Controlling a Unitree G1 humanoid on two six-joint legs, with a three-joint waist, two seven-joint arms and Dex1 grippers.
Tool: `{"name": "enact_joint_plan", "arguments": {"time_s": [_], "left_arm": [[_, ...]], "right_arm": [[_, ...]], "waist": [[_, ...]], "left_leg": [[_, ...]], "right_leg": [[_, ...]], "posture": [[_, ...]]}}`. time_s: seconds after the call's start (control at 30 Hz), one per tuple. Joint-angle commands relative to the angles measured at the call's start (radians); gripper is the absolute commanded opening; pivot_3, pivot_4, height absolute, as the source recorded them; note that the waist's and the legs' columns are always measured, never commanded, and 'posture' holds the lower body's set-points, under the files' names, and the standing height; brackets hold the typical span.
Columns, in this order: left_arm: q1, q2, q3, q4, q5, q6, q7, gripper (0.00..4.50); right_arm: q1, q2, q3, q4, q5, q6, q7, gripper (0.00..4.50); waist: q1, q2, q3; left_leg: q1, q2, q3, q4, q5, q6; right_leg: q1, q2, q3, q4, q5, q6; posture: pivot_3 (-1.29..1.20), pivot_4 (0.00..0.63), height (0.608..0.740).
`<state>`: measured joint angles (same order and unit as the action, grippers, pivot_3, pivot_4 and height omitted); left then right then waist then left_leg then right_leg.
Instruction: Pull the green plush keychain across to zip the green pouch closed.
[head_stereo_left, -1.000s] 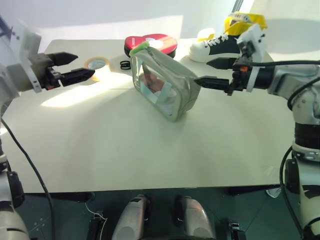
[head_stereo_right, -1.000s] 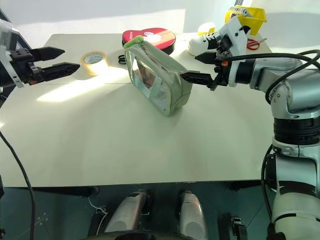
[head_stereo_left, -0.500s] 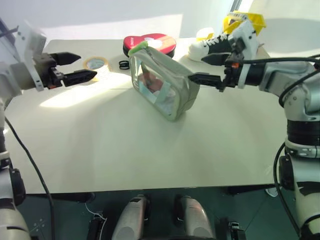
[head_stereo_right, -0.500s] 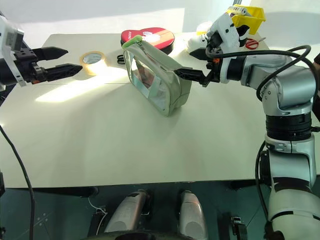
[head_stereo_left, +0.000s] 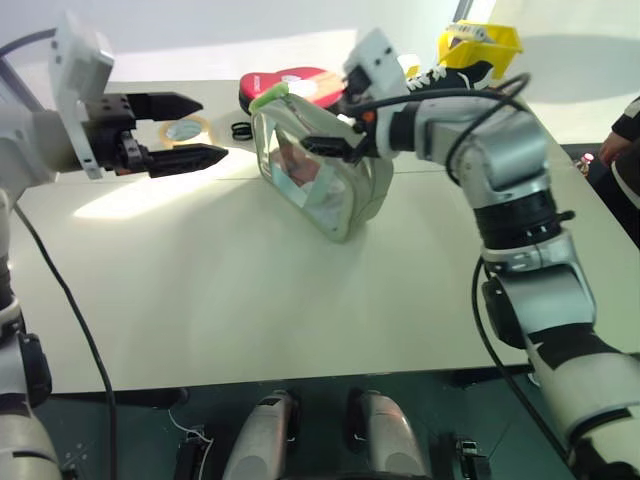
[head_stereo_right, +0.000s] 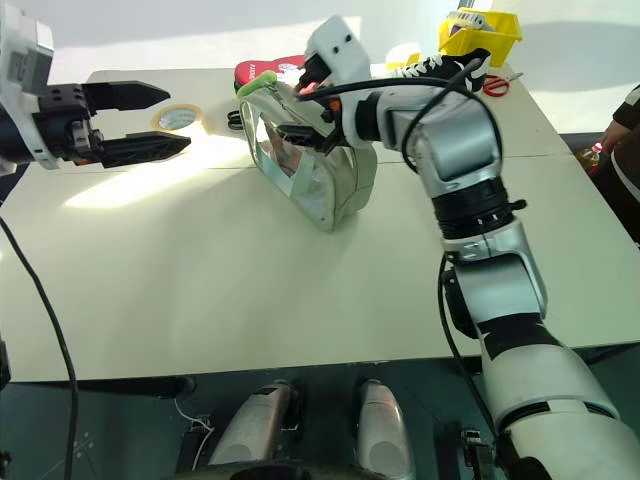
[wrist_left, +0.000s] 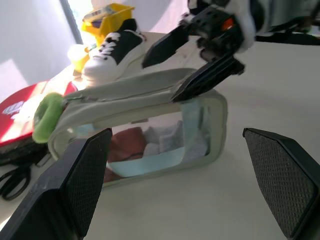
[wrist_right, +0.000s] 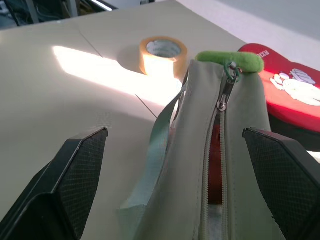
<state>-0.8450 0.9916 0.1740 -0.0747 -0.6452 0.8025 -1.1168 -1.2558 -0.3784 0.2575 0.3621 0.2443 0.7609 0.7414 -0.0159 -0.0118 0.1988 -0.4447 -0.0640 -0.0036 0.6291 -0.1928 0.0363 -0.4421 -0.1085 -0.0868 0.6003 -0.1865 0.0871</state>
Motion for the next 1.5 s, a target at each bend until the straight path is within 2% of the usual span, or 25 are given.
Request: {"name": "enact_joint_plan", "arguments": {"time_s": [0.03, 0.17, 0.27, 0.4, 0.43, 0.5, 0.57, 0.67, 0.87, 0.97, 1.27, 1.5], "left_arm": [[0.001, 0.018, 0.017, -0.011, 0.013, -0.032, 0.002, 4.47], [0.014, 0.014, 0.020, -0.015, 0.018, -0.039, 0.014, 4.47], [0.024, 0.017, 0.029, -0.012, 0.020, -0.042, 0.021, 4.50], [0.014, 0.017, 0.029, 0.001, 0.028, -0.051, 0.028, 4.50], [0.012, 0.016, 0.030, 0.004, 0.030, -0.053, 0.030, 4.50], [0.011, 0.016, 0.030, 0.010, 0.034, -0.059, 0.035, 4.50], [0.012, 0.016, 0.029, 0.017, 0.036, -0.065, 0.039, 4.50], [0.013, 0.021, 0.028, 0.026, 0.041, -0.072, 0.040, 4.50], [0.027, 0.036, 0.047, 0.017, 0.035, -0.060, 0.043, 4.50], [0.043, 0.035, 0.054, 0.004, 0.031, -0.055, 0.051, 4.50], [0.031, 0.020, 0.041, 0.005, 0.020, -0.050, 0.069, 4.50], [0.029, 0.015, 0.033, -0.004, 0.013, -0.045, 0.072, 4.50]], "right_arm": [[-0.033, 0.024, 0.039, 0.105, -0.084, -0.136, 0.024, 4.50], [-0.041, 0.047, 0.053, 0.201, -0.137, -0.224, 0.054, 4.50], [-0.045, 0.058, 0.050, 0.206, -0.147, -0.244, 0.095, 3.68], [-0.045, 0.057, 0.050, 0.215, -0.177, -0.301, 0.134, 1.66], [-0.046, 0.056, 0.048, 0.216, -0.183, -0.313, 0.145, 1.02], [-0.049, 0.047, 0.051, 0.219, -0.202, -0.398, 0.177, 0.09], [-0.055, 0.026, 0.068, 0.229, -0.241, -0.563, 0.221, 0.03], [-0.079, -0.036, 0.111, 0.305, -0.331, -0.939, 0.265, 0.03], [-0.089, -0.082, 0.084, 0.450, -0.299, -1.219, 0.448, 0.03], [-0.065, -0.089, 0.081, 0.492, -0.300, -1.284, 0.492, 0.03], [-0.072, -0.024, -0.034, 0.532, -0.144, -1.352, 0.645, 0.03], [-0.050, 0.024, -0.026, 0.547, -0.206, -1.372, 0.588, 0.03]], "waist": [[0.000, 0.000, 0.000], [0.000, 0.000, 0.000], [-0.002, 0.000, 0.000], [-0.001, 0.000, 0.000], [0.000, 0.000, 0.000], [-0.001, 0.000, 0.000], [-0.001, 0.000, 0.000], [-0.001, 0.000, 0.000], [-0.002, 0.000, 0.001], [-0.004, 0.000, 0.001], [-0.004, 0.000, 0.001], [0.000, 0.000, 0.001]], "left_leg": [[0.000, 0.000, 0.000, 0.000, 0.000, 0.000], [0.001, 0.000, 0.000, 0.000, 0.001, -0.001], [0.001, 0.001, 0.000, 0.000, 0.001, -0.002], [0.001, 0.003, 0.000, 0.000, 0.003, -0.004], [0.002, 0.004, 0.000, 0.000, 0.003, -0.004], [0.002, 0.004, 0.000, 0.000, 0.003, -0.005], [0.002, 0.004, 0.000, 0.000, 0.003, -0.005], [0.001, 0.003, 0.000, 0.000, 0.003, -0.005], [0.002, 0.004, 0.000, 0.000, 0.003, -0.005], [0.002, 0.004, 0.000, 0.000, 0.004, -0.006], [0.003, 0.004, 0.000, 0.001, 0.004, -0.007], [0.003, 0.004, 0.000, 0.001, 0.005, -0.008]], "right_leg": [[0.000, 0.000, 0.000, 0.001, 0.000, 0.000], [0.000, 0.002, 0.001, 0.002, 0.000, 0.000], [0.000, 0.003, 0.002, 0.002, 0.000, 0.000], [-0.001, 0.005, 0.003, 0.004, 0.000, -0.001], [-0.001, 0.005, 0.002, 0.004, 0.000, -0.001], [-0.001, 0.006, 0.002, 0.005, 0.000, -0.001], [-0.002, 0.006, 0.002, 0.005, 0.000, -0.001], [-0.002, 0.006, 0.003, 0.005, 0.000, -0.001], [-0.002, 0.006, 0.003, 0.005, 0.000, -0.001], [-0.001, 0.006, 0.003, 0.006, 0.000, -0.001], [-0.002, 0.006, 0.004, 0.010, 0.000, -0.002], [-0.003, 0.006, 0.005, 0.011, 0.000, -0.002]], "posture": [[0.00, 0.150, 0.740], [0.00, 0.150, 0.740], [0.00, 0.150, 0.740], [0.00, 0.150, 0.740], [0.00, 0.150, 0.740], [0.00, 0.150, 0.740], [0.00, 0.150, 0.740], [0.00, 0.150, 0.740], [0.00, 0.150, 0.740], [0.00, 0.150, 0.740], [0.00, 0.150, 0.740], [0.00, 0.150, 0.740]]}}
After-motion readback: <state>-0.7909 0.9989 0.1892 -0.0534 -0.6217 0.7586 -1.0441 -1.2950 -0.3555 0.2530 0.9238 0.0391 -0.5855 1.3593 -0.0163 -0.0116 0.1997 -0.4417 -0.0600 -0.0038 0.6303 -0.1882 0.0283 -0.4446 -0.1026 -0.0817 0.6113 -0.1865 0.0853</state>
